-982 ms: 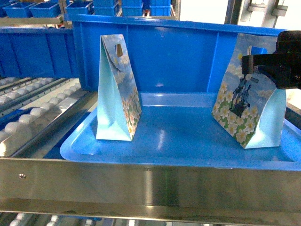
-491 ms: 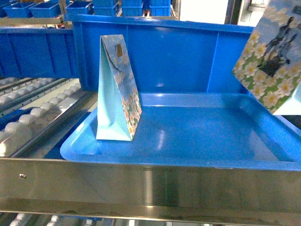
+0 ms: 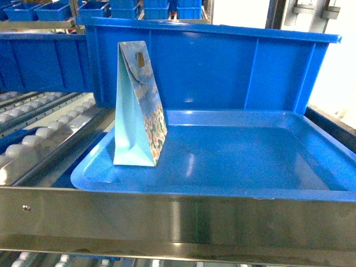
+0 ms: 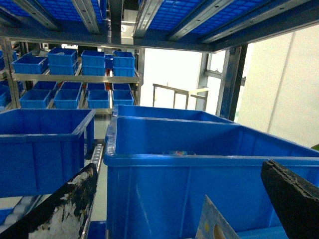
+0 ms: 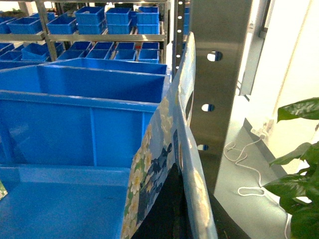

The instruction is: Move flower gift bag to table near conveyor

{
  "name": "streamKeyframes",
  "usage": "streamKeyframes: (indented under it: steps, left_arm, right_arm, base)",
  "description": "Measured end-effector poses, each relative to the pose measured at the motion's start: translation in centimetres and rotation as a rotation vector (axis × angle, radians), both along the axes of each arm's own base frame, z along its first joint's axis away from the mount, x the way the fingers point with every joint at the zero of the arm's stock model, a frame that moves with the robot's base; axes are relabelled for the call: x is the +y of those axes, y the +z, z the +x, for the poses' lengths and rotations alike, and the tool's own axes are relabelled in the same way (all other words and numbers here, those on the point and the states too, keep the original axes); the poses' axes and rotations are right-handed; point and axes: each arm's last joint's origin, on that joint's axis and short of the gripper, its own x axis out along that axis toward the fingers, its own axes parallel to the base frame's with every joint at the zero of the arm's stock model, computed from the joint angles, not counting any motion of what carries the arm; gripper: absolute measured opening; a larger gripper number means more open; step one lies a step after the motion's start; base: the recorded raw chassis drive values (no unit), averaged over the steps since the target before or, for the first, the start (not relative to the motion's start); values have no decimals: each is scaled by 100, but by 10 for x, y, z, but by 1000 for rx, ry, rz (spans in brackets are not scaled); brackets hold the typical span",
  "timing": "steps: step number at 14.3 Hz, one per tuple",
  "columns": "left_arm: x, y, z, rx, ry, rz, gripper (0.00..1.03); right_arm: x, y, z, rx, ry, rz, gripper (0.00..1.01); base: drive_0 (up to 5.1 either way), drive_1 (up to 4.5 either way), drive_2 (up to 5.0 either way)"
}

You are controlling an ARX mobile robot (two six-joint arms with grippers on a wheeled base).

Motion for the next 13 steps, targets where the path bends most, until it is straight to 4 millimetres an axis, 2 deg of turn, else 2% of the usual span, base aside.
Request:
streamKeyframes:
  steps: [3,8,10,13]
  left_arm:
    - [0,0,0,0,0,0,98]
    - [0,0,0,0,0,0,98]
    - [0,0,0,0,0,0,98]
    - [0,0,0,0,0,0,98]
  right_arm:
    - [-15,-12,-36,-46,-45,-11,2]
    - [-15,-27,-77,-66,-60,-2,2]
    - [-14,-39,-85,-74,-95,-8,2]
    - [-14,-41,-85,-63,-120,-25,2]
  base:
    - [0,0,0]
    - [0,0,0]
    - [0,0,0]
    - [0,0,0]
